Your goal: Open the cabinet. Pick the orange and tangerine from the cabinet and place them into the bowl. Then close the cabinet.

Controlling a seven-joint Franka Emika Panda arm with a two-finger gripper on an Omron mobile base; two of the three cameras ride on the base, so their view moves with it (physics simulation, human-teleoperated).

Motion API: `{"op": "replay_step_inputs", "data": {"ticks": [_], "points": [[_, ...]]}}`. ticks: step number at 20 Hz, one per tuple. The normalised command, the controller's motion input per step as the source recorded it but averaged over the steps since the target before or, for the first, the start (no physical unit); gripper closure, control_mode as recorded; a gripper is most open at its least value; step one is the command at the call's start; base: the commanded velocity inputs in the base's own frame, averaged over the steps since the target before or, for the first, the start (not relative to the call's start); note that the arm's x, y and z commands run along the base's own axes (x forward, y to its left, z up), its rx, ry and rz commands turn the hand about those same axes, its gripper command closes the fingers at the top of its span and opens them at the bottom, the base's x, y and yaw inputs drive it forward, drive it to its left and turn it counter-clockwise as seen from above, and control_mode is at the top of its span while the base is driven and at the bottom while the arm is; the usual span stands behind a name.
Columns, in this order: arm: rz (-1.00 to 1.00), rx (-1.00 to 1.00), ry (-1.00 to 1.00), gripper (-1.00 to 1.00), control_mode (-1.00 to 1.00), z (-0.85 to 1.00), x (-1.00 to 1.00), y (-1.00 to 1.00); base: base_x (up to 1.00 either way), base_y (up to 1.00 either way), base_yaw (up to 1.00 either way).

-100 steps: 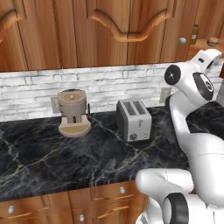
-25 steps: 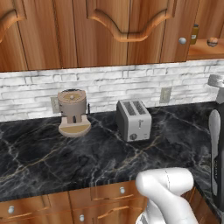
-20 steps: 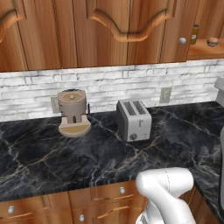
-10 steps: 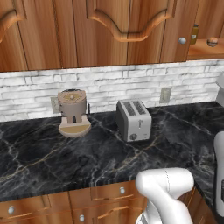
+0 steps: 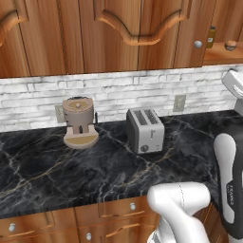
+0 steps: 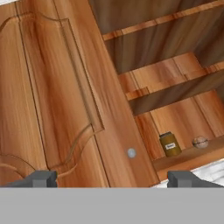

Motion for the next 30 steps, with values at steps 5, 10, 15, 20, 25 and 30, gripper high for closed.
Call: {"op": "replay_step_inputs", "data": {"ticks": [5, 10, 15, 20, 25, 30], "points": [[0.00, 0.00, 0.05, -1.00, -1.00, 0.01, 0.68, 0.10, 0.00, 0.00, 0.00], [0.00, 0.00, -0.01, -1.00, -1.00, 0.01, 0.67, -0.04, 0.00, 0.00, 0.00], [0.02, 0.01, 0.00, -1.00, -1.00, 0.00, 0.75, -0.11, 0.00, 0.00, 0.00], [0.00, 0.05, 0.00, -1.00, -1.00, 0.03, 0.69, -0.25, 0.00, 0.00, 0.00], [0.00, 0.02, 0.00, -1.00, -1.00, 0.01, 0.72, -0.09, 0.00, 0.00, 0.00], [0.00, 0.06, 0.00, -1.00, -1.00, 0.11, 0.65, -0.18, 0.00, 0.00, 0.00]]}}
